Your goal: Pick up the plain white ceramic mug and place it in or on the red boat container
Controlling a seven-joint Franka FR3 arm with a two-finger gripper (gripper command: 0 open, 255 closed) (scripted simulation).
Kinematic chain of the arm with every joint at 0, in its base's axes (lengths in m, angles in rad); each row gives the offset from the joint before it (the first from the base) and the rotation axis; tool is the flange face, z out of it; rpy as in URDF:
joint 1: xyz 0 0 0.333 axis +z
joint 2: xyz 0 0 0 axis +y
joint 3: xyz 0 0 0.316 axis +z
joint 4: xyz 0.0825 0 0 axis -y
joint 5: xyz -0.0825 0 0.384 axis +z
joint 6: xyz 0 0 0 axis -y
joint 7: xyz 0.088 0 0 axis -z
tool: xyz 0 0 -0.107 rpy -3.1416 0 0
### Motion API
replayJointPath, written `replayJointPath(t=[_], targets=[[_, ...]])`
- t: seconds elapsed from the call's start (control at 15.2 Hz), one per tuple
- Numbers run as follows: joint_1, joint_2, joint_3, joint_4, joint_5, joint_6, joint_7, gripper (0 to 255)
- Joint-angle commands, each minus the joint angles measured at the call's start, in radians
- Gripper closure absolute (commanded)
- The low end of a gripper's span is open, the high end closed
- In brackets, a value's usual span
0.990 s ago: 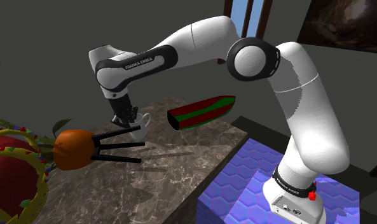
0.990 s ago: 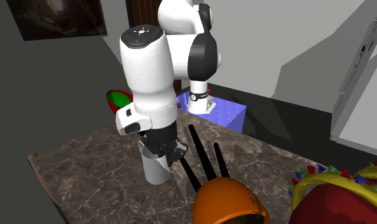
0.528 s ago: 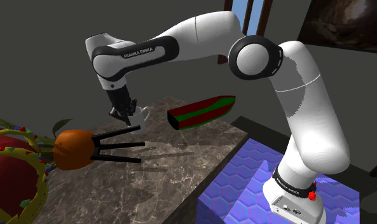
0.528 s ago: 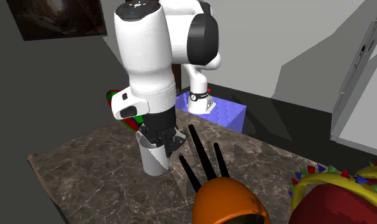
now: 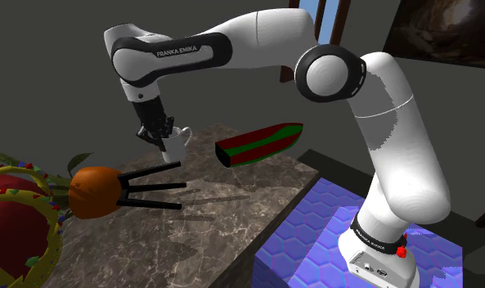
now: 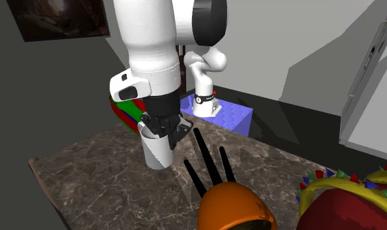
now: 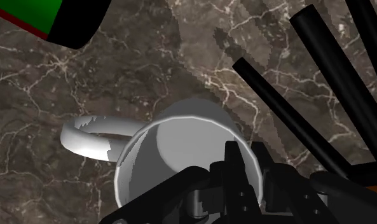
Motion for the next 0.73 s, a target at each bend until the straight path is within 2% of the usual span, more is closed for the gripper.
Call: replayJointPath(t=[0.0,0.66], targets=[[0.004,0.004,0.0,0.035,0.0,-0.031,-0.001,255],[0.032,0.044,-0.002,0.239,-0.007,-0.193,-0.007,255]])
